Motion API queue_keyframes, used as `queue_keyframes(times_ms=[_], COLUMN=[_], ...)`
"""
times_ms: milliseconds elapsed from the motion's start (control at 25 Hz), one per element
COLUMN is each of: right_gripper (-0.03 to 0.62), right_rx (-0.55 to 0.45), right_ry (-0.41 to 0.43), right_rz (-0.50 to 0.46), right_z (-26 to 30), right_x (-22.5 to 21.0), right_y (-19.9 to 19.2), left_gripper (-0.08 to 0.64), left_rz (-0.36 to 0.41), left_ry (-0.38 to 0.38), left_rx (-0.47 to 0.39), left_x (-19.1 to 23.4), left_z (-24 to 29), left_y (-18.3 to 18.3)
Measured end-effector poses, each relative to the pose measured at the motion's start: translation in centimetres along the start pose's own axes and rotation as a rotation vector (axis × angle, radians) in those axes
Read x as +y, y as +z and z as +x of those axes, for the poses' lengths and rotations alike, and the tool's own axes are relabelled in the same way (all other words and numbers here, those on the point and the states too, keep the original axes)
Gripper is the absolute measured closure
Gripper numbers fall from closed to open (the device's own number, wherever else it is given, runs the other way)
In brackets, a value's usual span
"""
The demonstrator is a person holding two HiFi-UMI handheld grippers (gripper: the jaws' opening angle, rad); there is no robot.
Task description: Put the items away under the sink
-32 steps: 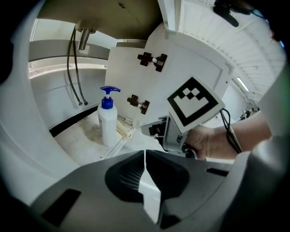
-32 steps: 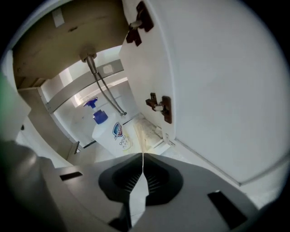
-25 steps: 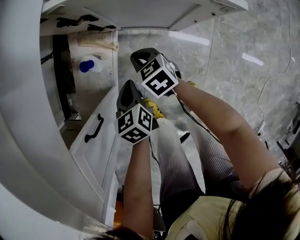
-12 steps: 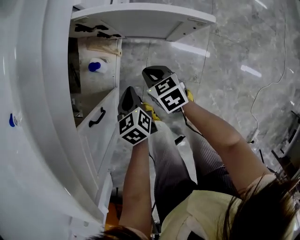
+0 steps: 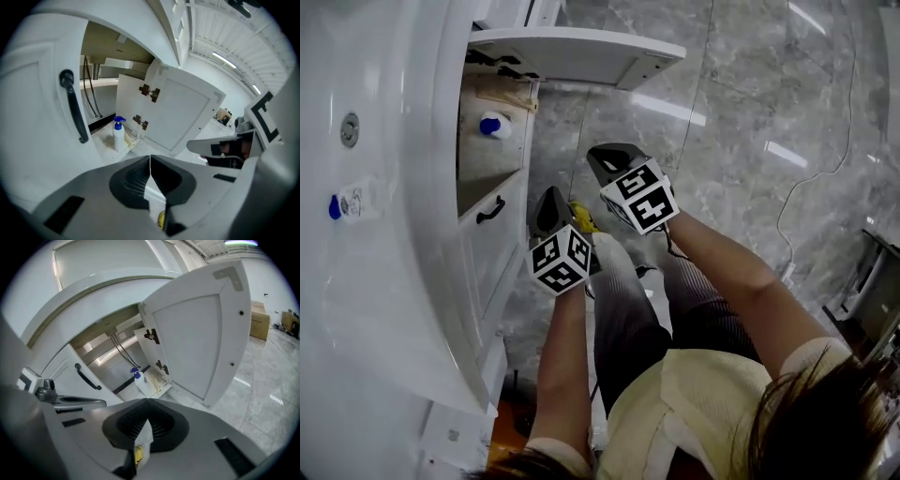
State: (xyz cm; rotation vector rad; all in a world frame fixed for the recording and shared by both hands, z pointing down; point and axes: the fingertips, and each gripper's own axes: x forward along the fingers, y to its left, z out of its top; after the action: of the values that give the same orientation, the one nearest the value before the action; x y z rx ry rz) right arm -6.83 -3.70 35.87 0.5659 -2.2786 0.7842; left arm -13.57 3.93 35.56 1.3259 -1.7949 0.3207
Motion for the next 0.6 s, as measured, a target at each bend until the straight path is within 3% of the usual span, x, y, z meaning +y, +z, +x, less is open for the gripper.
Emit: queue_keyframes(times_ms=[320,600], right_gripper=[0.566,0.566], right_rx=[0.008,-0.014], right_ry=[0.032,0.024], right_rz=[-0.033,-0.043], right_z=[-6.7,-11.6], right_x=[3.2,4.0], right_y=[1.6,4.1], left_gripper=[0.520,0.520], left_rz=[-0.005,-0.066], left_ry=[-0.011,-0.039], left_rx=[-0.001,-0.022], left_x=[-2.5,-4.0], left_z=[-6.2,-11.1], left_y=[1.9,4.4])
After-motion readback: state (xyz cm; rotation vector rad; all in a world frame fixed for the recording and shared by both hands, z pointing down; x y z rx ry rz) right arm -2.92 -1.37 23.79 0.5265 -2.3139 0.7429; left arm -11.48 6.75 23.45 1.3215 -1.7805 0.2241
